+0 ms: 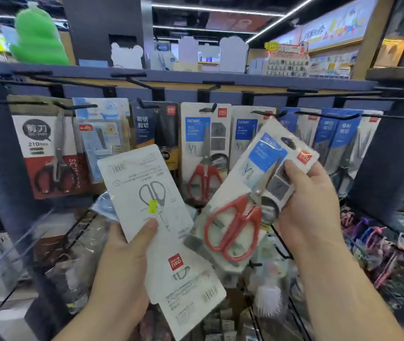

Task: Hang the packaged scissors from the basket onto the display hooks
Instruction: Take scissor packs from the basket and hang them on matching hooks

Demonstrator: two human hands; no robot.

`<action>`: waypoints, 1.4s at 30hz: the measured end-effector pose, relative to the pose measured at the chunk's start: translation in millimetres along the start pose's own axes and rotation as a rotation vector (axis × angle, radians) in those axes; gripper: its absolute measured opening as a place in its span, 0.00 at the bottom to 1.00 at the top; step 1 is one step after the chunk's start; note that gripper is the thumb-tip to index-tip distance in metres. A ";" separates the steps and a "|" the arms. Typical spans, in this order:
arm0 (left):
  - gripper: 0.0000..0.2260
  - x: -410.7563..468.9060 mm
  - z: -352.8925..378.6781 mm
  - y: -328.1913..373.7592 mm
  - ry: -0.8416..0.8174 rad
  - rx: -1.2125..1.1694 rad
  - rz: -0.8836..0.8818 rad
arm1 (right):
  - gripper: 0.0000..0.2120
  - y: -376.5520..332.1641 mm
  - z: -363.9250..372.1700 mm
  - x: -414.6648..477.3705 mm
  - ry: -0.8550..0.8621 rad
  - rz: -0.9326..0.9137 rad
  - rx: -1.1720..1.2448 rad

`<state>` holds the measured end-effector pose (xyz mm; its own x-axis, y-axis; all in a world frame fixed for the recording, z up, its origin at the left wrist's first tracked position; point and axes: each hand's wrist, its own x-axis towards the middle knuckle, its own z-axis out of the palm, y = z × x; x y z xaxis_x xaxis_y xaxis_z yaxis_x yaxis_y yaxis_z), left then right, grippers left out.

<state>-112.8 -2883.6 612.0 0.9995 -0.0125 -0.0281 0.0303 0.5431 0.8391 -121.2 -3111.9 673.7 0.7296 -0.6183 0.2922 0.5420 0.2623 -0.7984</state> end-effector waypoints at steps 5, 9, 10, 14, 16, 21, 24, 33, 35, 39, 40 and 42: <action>0.12 9.2 -13.5 14.6 0.082 0.068 0.084 | 0.10 -14.8 23.2 -0.8 -0.327 -0.179 -0.322; 0.13 16.3 -19.0 20.0 0.135 0.100 0.130 | 0.11 -14.8 53.0 4.8 -0.406 -0.249 -0.375; 0.12 17.3 -19.9 20.4 0.140 0.108 0.146 | 0.11 -12.8 58.7 7.4 -0.399 -0.265 -0.385; 0.10 18.3 -20.5 22.2 0.107 0.117 0.192 | 0.09 -1.7 68.8 17.6 -0.379 -0.294 -0.401; 0.11 18.3 -21.3 23.7 0.094 0.115 0.193 | 0.08 2.4 70.1 21.7 -0.363 -0.293 -0.408; 0.11 21.0 -26.8 29.5 0.095 0.133 0.203 | 0.06 10.2 77.8 33.0 -0.318 -0.294 -0.474; 0.11 22.0 -30.9 32.3 0.094 0.121 0.199 | 0.06 21.7 84.0 46.3 -0.313 -0.248 -0.524; 0.13 21.7 -37.7 29.8 0.046 0.097 0.151 | 0.07 45.3 96.4 73.3 -0.116 -0.244 -0.766; 0.15 21.6 -36.8 29.5 0.007 0.077 0.149 | 0.13 43.1 90.2 55.3 -0.094 -0.312 -0.699; 0.20 22.2 -32.2 26.1 -0.032 0.070 0.145 | 0.19 48.6 70.3 -3.9 -0.128 -0.473 -0.724; 0.21 22.2 -28.9 24.3 -0.040 0.077 0.146 | 0.19 51.3 67.0 -18.3 -0.229 -0.384 -0.727; 0.23 20.4 -19.2 18.9 -0.074 0.095 0.140 | 0.24 57.3 64.0 -41.4 -0.446 -0.111 -0.654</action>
<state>-91.9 -2857.5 617.0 0.9915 -0.0058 0.1301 -0.1127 0.4620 0.8797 -93.6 -3023.9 649.6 0.8588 -0.2241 0.4607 0.3677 -0.3567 -0.8588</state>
